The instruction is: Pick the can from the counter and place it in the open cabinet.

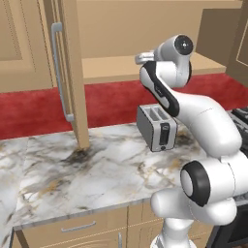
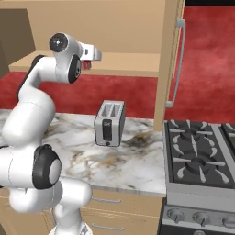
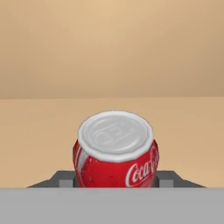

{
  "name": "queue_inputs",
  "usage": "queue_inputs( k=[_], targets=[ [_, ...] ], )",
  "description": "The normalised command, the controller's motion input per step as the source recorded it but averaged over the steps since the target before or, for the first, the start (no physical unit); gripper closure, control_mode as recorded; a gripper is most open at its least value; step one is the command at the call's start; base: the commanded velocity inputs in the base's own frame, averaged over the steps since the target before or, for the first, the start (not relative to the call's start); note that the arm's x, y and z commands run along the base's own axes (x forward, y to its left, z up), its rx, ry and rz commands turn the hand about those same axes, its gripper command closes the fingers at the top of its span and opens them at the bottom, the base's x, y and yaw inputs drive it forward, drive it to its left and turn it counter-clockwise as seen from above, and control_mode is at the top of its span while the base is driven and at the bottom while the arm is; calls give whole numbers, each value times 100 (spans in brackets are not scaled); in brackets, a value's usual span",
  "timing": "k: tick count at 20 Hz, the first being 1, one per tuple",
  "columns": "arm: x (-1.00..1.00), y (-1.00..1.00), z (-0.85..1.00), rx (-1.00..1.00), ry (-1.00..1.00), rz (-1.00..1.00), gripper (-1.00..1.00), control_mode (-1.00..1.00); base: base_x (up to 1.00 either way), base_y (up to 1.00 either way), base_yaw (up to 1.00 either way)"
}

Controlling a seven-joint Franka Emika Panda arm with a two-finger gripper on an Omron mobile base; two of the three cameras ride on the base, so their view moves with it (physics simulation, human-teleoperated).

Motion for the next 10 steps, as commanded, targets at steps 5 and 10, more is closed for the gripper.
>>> queue_inputs(
  k=[5, 10],
  targets=[
    [26, 1, -3, 0, 1, 0, 100, -100, 0, 0, 0],
    [27, 2, 0, 0, 1, 0, 100, -100, 0, 0, 0]
  ],
)
